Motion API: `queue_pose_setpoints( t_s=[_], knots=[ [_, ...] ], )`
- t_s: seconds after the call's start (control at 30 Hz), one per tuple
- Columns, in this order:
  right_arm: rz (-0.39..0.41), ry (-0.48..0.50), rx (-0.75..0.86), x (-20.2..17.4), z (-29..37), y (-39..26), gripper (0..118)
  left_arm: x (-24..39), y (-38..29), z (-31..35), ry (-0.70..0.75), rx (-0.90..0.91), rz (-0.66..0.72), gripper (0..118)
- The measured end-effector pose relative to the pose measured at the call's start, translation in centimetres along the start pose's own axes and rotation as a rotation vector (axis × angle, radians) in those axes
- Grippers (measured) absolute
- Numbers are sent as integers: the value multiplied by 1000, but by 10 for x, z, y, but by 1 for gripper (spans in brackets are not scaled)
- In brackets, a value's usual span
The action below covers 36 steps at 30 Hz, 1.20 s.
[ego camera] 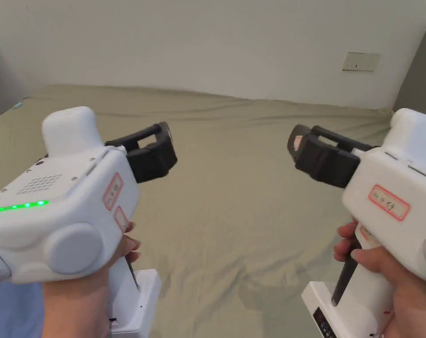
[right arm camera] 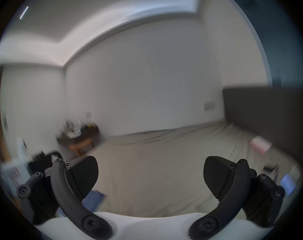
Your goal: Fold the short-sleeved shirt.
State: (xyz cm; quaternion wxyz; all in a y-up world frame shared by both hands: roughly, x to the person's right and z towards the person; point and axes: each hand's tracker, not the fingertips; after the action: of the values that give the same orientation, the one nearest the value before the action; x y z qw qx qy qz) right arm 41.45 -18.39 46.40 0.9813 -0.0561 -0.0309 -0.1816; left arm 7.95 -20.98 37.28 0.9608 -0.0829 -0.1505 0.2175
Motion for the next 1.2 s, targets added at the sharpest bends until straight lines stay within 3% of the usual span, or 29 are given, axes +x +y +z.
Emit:
queue_pose_setpoints(
  t_s=[0.07,0.13,0.23,0.37,0.6,0.73,0.8,0.83,0.87,0.9,0.93,1.2],
  knots=[
    [135,-116,53,-9,4,-7,118,4,-6,0,20,48,-165,118],
    [308,-165,80,-14,6,-13,118,17,-19,3,56,104,-365,118],
    [375,-138,105,-26,13,-21,118,32,-30,9,70,159,-541,118],
    [499,-210,99,-43,15,-27,118,42,-30,9,60,174,-583,118],
    [545,-229,129,-50,14,-29,118,47,-27,7,44,178,-616,118],
    [516,-202,118,-58,19,-26,118,44,-24,12,15,137,-541,118],
    [501,-178,108,-58,20,-25,115,47,-24,14,22,137,-556,105],
    [504,-171,105,-53,19,-23,106,49,-25,15,25,149,-574,85],
    [508,-162,108,-53,19,-24,75,52,-26,14,33,154,-588,42],
    [515,-156,111,-54,19,-24,39,53,-26,13,36,154,-595,12],
    [531,-174,111,-54,18,-25,4,54,-25,13,36,155,-595,0],
    [529,-211,100,-44,23,-27,1,60,-27,15,-1,145,-601,0]
  ],
)
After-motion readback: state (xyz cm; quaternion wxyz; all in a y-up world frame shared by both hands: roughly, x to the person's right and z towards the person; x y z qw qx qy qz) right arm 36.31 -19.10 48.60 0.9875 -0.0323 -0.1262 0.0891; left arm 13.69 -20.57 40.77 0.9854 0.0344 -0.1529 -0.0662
